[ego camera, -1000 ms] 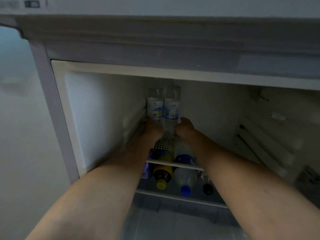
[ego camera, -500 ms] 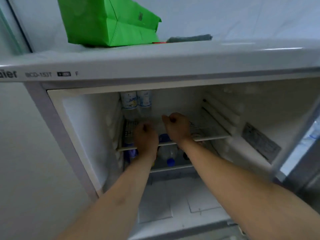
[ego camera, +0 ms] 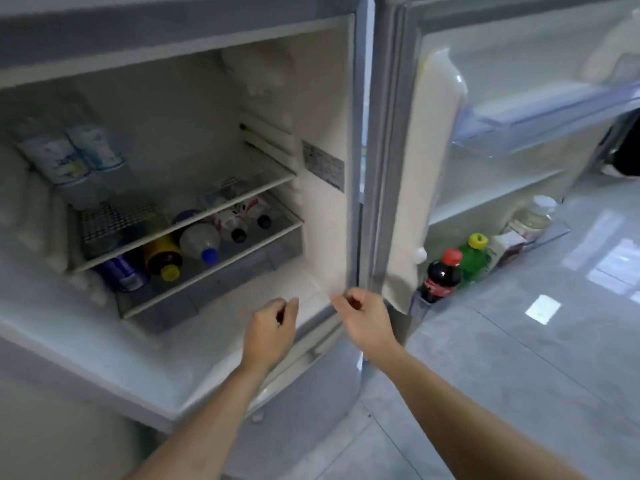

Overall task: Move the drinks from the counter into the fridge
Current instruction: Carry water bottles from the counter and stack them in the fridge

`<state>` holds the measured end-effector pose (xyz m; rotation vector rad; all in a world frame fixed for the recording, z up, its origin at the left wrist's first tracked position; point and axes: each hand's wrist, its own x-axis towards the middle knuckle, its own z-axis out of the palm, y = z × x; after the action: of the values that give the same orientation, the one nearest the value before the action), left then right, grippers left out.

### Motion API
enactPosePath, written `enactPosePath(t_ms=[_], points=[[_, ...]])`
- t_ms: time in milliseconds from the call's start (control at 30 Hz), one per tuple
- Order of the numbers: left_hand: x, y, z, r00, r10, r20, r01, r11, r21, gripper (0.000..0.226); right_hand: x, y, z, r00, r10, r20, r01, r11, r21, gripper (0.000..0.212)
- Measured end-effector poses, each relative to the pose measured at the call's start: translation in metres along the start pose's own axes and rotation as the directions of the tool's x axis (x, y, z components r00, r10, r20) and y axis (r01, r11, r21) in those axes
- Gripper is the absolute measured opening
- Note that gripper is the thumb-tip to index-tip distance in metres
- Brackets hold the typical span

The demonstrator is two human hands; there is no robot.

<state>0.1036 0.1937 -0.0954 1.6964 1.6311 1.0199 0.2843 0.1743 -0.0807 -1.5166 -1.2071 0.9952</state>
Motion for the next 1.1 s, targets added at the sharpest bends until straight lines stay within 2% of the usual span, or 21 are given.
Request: enactPosePath(t_ms=[33, 100, 233, 300, 367, 433, 533, 700, 900, 1000, 1100], points=[[-0.012, -0.007, 0.015, 0.995, -0.047, 0.093, 0.042, 0.998, 0.053, 0.034, -0.015, 0.018, -0.017, 0.998, 0.06, -0.014, -0.06, 0.998, -0.005, 0.046], [-0.042, -0.019, 0.047, 0.943, -0.171, 0.287, 0.135, 0.98, 0.144, 0.02, -0.047, 0.055, -0.052, 0.979, 0.203, -0.018, -0.203, 0.979, -0.024, 0.042], [-0.121, -0.048, 0.097, 0.759, -0.371, 0.535, 0.22, 0.92, 0.325, 0.024, -0.131, 0.133, -0.131, 0.855, 0.515, -0.054, -0.514, 0.857, 0.038, 0.028], [-0.16, -0.062, 0.111, 0.666, -0.433, 0.607, 0.211, 0.89, 0.404, 0.022, -0.183, 0.172, -0.168, 0.769, 0.626, -0.126, -0.617, 0.78, 0.108, 0.024], [-0.198, -0.074, 0.118, 0.602, -0.479, 0.64, 0.214, 0.868, 0.448, 0.014, -0.238, 0.206, -0.199, 0.67, 0.714, -0.203, -0.691, 0.7, 0.181, 0.023], [-0.232, -0.085, 0.121, 0.558, -0.542, 0.628, 0.259, 0.833, 0.489, 0.023, -0.293, 0.232, -0.224, 0.559, 0.79, -0.253, -0.745, 0.612, 0.264, 0.022], [-0.268, -0.091, 0.115, 0.474, -0.656, 0.587, 0.349, 0.753, 0.558, 0.025, -0.362, 0.255, -0.246, 0.418, 0.862, -0.285, -0.755, 0.505, 0.418, 0.021], [-0.285, -0.079, 0.102, 0.422, -0.692, 0.586, 0.383, 0.722, 0.576, 0.021, -0.434, 0.267, -0.249, 0.237, 0.919, -0.315, -0.752, 0.379, 0.539, 0.018], [-0.262, -0.077, 0.119, 0.38, -0.685, 0.621, 0.251, 0.723, 0.644, 0.019, -0.492, 0.269, -0.227, 0.05, 0.947, -0.317, -0.743, 0.247, 0.622, 0.016], [-0.24, -0.074, 0.148, 0.325, -0.694, 0.643, 0.201, 0.715, 0.67, 0.018, -0.511, 0.271, -0.219, -0.041, 0.95, -0.31, -0.721, 0.187, 0.667, 0.017], [-0.217, -0.066, 0.186, 0.312, -0.679, 0.664, 0.133, 0.724, 0.677, 0.018, -0.523, 0.272, -0.214, -0.105, 0.954, -0.281, -0.684, 0.136, 0.716, 0.015]])
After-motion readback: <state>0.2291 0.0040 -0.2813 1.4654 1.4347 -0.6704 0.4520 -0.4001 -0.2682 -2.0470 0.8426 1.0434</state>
